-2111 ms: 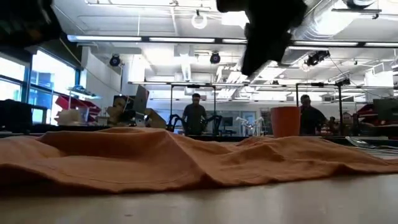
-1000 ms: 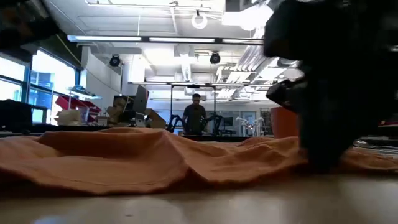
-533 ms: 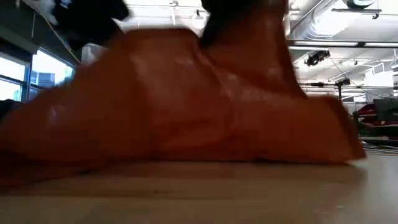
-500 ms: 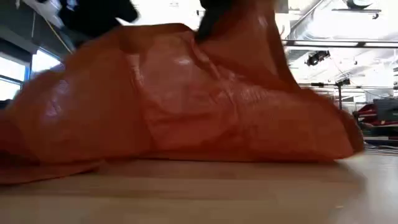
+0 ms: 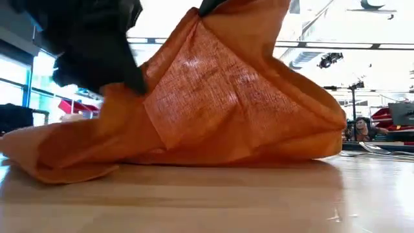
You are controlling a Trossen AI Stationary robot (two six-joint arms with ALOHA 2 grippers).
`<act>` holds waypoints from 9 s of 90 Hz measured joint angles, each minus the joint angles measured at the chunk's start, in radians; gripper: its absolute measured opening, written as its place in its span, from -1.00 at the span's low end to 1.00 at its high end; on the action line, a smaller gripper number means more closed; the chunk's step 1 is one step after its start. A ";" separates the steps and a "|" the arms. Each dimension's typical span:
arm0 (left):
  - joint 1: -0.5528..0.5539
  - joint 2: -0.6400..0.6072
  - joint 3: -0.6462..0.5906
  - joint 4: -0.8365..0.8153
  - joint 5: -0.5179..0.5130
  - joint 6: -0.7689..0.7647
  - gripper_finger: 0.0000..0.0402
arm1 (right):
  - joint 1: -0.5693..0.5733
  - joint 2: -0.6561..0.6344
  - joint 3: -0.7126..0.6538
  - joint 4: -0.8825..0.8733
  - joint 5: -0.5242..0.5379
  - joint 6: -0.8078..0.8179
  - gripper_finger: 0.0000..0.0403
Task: Set table place
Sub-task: Move the orange napkin to the center of the table, then fold the orange napkin
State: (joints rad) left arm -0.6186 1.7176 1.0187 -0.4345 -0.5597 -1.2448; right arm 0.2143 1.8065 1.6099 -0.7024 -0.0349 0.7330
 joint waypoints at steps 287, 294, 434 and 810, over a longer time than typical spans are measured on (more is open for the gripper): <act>-0.141 -0.076 0.047 -0.271 0.629 0.331 -1.00 | 0.576 0.121 -0.539 0.701 0.103 -0.424 -0.09; -0.141 -0.076 0.047 -0.270 0.629 0.321 -1.00 | 0.575 0.157 -0.539 0.733 0.092 -0.404 -0.12; 0.022 -0.551 0.641 -0.916 -0.505 0.565 -1.00 | -0.103 -0.585 -0.124 0.121 0.152 -0.483 -1.00; 1.214 -0.133 -0.251 -0.276 0.588 1.376 -0.46 | 0.104 -0.325 -0.473 0.284 0.347 0.342 -0.61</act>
State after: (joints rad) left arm 0.5957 1.5845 0.7681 -0.7102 0.0282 0.1313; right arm 0.3187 1.4811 1.1374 -0.4187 0.3120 1.0754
